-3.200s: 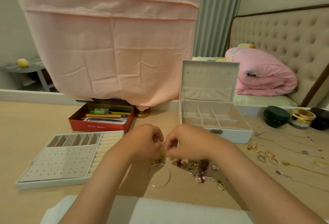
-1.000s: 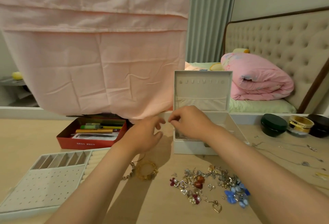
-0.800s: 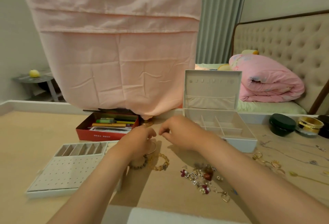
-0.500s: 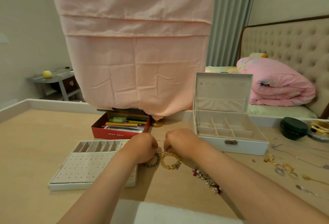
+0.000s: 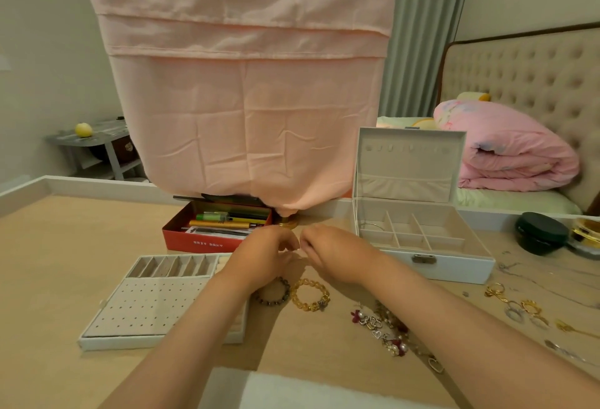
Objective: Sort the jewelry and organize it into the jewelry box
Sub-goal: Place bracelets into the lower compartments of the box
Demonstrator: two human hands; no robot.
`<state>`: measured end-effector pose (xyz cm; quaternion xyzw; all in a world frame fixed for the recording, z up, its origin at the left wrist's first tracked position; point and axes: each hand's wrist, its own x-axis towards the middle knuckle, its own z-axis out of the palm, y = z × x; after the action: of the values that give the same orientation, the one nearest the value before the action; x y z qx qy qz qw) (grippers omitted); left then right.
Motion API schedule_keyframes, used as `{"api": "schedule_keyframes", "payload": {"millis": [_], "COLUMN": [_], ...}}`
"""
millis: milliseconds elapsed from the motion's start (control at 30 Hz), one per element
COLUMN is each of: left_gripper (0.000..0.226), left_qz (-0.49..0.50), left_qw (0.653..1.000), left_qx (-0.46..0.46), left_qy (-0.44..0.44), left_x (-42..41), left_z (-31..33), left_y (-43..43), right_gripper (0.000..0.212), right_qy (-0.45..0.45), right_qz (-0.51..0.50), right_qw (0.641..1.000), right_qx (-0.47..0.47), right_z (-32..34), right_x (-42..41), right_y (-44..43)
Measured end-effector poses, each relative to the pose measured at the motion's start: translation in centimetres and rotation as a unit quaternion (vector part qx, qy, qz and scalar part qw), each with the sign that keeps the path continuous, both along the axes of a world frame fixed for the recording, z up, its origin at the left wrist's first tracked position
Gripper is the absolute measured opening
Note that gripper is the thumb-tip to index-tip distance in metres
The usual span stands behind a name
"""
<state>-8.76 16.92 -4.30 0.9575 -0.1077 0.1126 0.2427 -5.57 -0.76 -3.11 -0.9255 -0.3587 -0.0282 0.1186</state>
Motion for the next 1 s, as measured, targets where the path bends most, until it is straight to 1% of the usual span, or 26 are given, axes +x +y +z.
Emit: {"api": "schedule_keyframes", "payload": {"millis": [133,200,267,367,467,533,567,667,767,833,900,1000], "left_gripper": [0.011,0.009,0.006,0.005,0.012,0.009,0.01,0.026,0.036,0.041,0.044,0.049], "left_qz": [-0.018,-0.024,-0.021,-0.032,-0.032,-0.033,-0.035,-0.051,-0.074,-0.094,-0.102,-0.106], "left_qw": [0.99,0.983,0.976,0.961,0.957,0.965,0.975,0.996,0.995,0.988,0.986,0.989], "left_qx": [-0.117,-0.161,-0.204,-0.272,-0.288,-0.26,-0.218,-0.064,0.061,0.125,0.13,0.103], "left_qy": [-0.077,-0.089,-0.076,-0.039,-0.021,-0.014,-0.02,-0.022,-0.009,0.001,0.005,0.0], "left_x": [1.2,1.8,2.7,4.0,5.4,6.1,6.3,6.3,5.8,5.4,4.9,4.0], "left_z": [1.9,2.9,3.7,4.4,4.3,4.0,3.7,3.2,2.6,2.2,2.0,2.2], "left_y": [-1.7,-3.2,-5.3,-8.6,-10.9,-12.1,-12.4,-12.8,-12.6,-12.5,-12.3,-11.5], "right_gripper": [0.014,0.01,0.005,0.009,0.008,0.005,0.006,0.009,0.014,0.017,0.019,0.015], "right_qy": [0.028,0.06,0.096,0.105,0.08,0.054,0.049,0.058,0.083,0.074,0.055,0.04], "right_qz": [-0.053,-0.082,-0.11,-0.138,-0.167,-0.18,-0.183,-0.191,-0.209,-0.224,-0.229,-0.223], "right_qw": [0.986,0.968,0.947,0.931,0.928,0.935,0.94,0.951,0.961,0.966,0.969,0.973], "right_qx": [0.156,0.228,0.286,0.322,0.323,0.3,0.285,0.238,0.16,0.103,0.07,0.05], "right_z": [1.9,2.9,3.6,4.0,3.7,3.2,3.0,2.1,1.2,0.7,0.6,1.1], "right_x": [0.6,1.3,1.9,2.5,3.3,3.9,4.0,4.5,4.7,4.6,4.2,3.4], "right_y": [-2.2,-3.6,-5.3,-8.1,-10.3,-11.4,-11.7,-12.5,-12.7,-12.5,-12.3,-11.9]}}
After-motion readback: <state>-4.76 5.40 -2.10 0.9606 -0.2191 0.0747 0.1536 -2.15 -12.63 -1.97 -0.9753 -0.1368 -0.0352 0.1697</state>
